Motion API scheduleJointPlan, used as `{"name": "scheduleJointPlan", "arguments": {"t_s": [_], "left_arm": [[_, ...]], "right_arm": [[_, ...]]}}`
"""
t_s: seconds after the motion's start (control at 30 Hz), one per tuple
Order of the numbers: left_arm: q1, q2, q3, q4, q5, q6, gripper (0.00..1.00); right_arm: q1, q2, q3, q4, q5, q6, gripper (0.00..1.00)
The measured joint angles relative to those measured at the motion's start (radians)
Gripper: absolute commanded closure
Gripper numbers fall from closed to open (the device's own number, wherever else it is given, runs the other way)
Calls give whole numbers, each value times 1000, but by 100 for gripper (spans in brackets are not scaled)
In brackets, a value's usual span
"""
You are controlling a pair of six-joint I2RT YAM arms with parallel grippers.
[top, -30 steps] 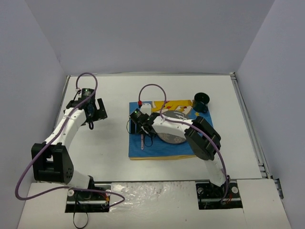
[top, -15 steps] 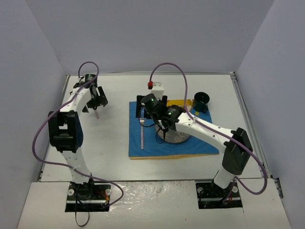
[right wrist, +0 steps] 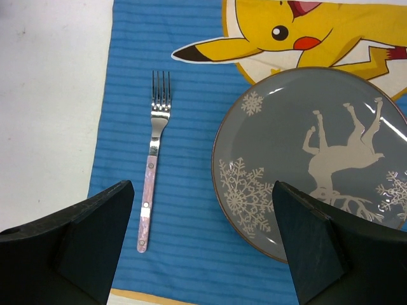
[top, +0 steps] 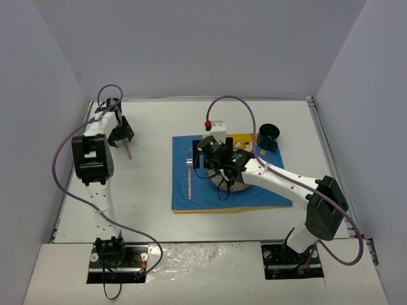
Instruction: Set the dinner table for one person
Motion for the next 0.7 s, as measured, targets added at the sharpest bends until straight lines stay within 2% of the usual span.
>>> {"name": "scheduleJointPlan", "arguments": {"t_s": [0.23, 0.4, 0.6, 0.7], "left_arm": [[0, 17, 22, 1, 1, 9, 67], [0, 27, 36, 5, 2, 19, 98], [0, 28, 37, 11, 10, 31, 100], [0, -5, -12, 35, 35, 33, 100]], "right_arm": [[0, -32, -10, 7, 0, 1, 13], [0, -46, -30, 12, 0, 2, 13], [0, -56, -35, 12, -13, -8, 14], [0, -69, -35, 22, -39, -28, 15]]}}
